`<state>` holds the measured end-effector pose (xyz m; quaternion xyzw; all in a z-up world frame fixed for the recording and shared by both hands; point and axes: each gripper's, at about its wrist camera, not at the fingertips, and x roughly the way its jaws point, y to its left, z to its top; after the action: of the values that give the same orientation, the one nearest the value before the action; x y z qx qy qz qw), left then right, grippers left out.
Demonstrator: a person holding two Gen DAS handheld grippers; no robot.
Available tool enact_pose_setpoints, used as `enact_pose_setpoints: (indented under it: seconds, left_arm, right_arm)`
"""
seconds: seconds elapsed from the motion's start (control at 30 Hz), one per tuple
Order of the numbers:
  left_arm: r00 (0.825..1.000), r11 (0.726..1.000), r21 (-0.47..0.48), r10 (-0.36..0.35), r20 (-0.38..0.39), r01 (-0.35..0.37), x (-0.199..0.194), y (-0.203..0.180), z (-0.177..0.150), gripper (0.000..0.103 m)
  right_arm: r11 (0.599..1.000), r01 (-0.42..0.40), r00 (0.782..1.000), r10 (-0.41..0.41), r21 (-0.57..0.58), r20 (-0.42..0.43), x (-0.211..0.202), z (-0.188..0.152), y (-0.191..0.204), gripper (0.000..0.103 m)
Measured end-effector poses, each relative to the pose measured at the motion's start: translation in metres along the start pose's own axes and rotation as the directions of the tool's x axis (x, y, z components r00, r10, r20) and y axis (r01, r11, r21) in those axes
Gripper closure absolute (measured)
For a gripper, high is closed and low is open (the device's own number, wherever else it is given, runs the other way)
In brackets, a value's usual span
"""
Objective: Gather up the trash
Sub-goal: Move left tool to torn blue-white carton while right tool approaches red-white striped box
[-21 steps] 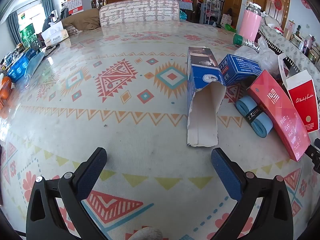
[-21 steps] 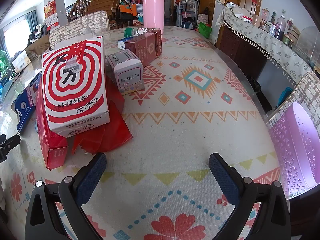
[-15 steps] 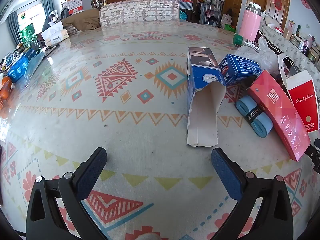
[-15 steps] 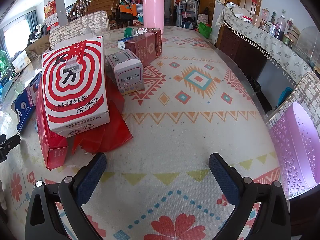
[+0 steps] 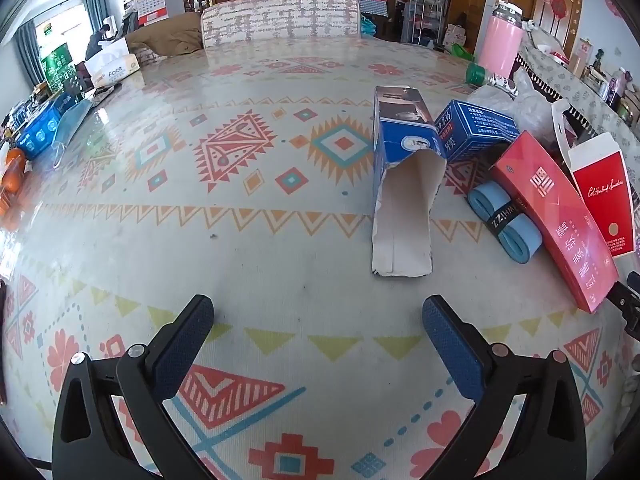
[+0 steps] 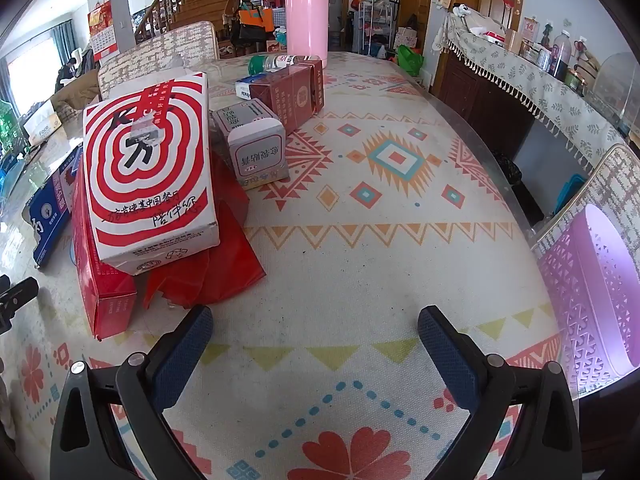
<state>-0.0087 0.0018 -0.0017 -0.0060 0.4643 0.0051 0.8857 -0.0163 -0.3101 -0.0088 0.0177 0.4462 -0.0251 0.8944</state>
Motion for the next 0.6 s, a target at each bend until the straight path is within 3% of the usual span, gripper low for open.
enact_pose_setpoints:
  seconds: [0.33, 0.47, 0.6]
  left_arm:
    - [1.000, 1.000, 0.016, -0.015, -0.005, 0.015, -0.006, -0.002, -0.004, 0.000]
    - [0.997, 0.997, -0.002, -0.076, 0.004, 0.076, -0.017, 0.005, -0.013, 0.000]
    - [0.994, 0.997, -0.001, -0.075, 0.076, 0.075, -0.049, 0.012, -0.026, 0.000]
  right_arm:
    - [1.000, -0.016, 0.998, 0.015, -0.015, -0.056, -0.003, -0.004, 0.000, 0.000]
    - [0.999, -0.034, 0.996, 0.030, -0.039, -0.086, -0.014, -0.017, -0.002, 0.000]
    - [0.997, -0.045, 0.996, 0.040, -0.057, -0.083, -0.025, -0.032, -0.002, 0.000]
